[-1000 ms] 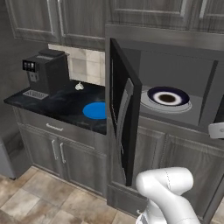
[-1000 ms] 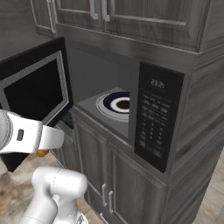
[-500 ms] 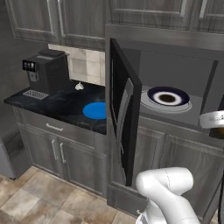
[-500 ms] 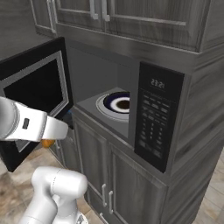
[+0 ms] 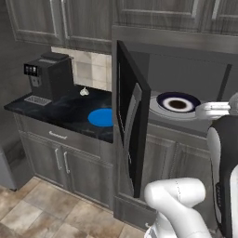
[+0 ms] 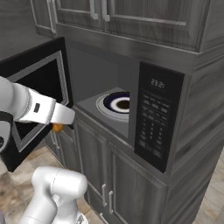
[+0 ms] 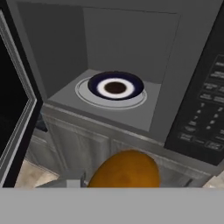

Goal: Pick the mushroom from the counter and place it in the microwave. Then turn on the microwave.

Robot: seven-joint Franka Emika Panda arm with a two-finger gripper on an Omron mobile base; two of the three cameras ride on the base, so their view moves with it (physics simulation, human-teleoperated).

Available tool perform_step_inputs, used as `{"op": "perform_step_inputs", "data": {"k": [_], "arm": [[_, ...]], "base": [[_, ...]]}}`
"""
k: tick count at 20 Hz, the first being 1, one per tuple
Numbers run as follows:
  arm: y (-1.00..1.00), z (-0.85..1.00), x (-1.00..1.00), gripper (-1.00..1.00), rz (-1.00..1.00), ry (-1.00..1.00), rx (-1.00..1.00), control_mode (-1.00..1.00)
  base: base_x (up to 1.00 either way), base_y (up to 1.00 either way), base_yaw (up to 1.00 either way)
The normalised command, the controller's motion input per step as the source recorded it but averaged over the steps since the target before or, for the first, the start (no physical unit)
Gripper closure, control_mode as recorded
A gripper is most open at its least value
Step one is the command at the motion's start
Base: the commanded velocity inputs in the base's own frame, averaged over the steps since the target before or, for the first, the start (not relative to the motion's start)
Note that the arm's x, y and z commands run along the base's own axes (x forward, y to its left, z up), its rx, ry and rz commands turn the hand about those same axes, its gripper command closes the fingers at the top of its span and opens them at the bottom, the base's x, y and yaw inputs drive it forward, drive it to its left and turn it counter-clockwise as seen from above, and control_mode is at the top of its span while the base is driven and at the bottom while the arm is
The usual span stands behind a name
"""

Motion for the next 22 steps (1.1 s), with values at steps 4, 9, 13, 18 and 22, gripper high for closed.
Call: {"op": "perform_step_inputs", "data": {"k": [4,9,13,18,22], "arm": [[-0.06,-0.13,0.56,1.00,0.00,-0.08,0.00,-1.00],[-0.10,-0.18,0.50,1.00,0.01,-0.07,0.00,-1.00],[-0.18,-0.17,0.46,1.00,0.04,-0.01,0.00,-1.00],[-0.17,-0.11,0.39,1.00,0.04,0.00,0.00,-1.00],[-0.09,-0.08,0.32,1.00,0.03,0.00,0.00,-1.00]], "base": [[0.00,0.00,0.00],[0.00,0.00,0.00],[0.00,0.00,0.00],[0.00,0.00,0.00],[0.00,0.00,0.00]]}}
